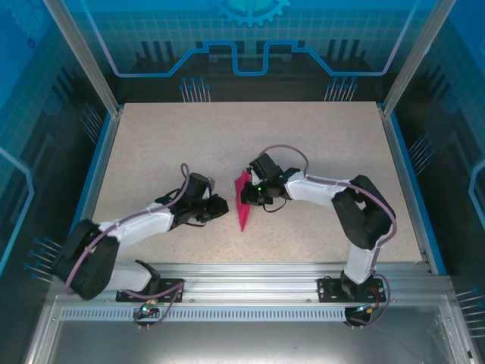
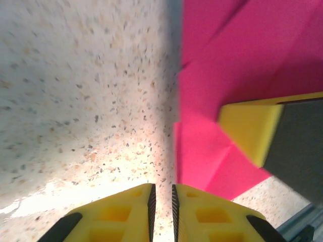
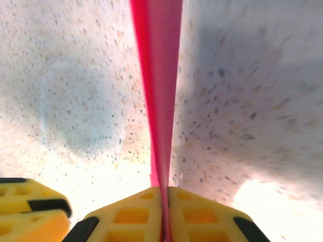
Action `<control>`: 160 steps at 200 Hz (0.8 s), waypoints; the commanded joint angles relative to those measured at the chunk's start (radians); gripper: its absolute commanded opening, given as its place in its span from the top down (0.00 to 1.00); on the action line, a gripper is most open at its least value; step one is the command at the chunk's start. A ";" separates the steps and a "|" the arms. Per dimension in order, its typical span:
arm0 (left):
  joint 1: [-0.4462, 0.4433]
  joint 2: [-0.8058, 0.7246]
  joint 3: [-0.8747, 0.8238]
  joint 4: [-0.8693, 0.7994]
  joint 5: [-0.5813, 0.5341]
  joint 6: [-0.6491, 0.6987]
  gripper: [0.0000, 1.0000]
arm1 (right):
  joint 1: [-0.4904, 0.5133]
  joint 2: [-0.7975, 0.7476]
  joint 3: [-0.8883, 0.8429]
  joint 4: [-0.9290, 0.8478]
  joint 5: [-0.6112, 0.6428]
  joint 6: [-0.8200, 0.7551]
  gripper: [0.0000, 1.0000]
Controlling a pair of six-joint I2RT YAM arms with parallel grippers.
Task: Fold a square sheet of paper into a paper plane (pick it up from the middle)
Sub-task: Turn over the paper at the center of the table.
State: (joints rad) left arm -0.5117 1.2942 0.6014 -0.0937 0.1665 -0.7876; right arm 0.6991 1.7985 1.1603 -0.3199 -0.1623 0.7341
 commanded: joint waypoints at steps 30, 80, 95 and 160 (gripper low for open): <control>0.020 -0.225 -0.053 -0.198 -0.298 -0.048 0.74 | 0.149 0.080 0.366 -0.823 0.744 -0.146 0.89; 0.032 -0.391 -0.100 -0.371 -0.503 -0.175 0.63 | 0.278 0.312 0.551 -0.969 0.842 -0.042 0.86; 0.034 -0.438 -0.111 -0.410 -0.542 -0.198 0.59 | 0.316 0.386 0.618 -0.987 0.826 -0.029 0.85; 0.038 -0.548 -0.129 -0.479 -0.588 -0.210 0.51 | 0.410 0.523 0.805 -0.926 0.596 -0.047 0.66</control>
State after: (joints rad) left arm -0.4858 0.7616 0.4896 -0.5205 -0.3794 -0.9794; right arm 1.0882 2.3116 1.9106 -1.2556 0.5499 0.6891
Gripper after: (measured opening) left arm 0.487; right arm 0.290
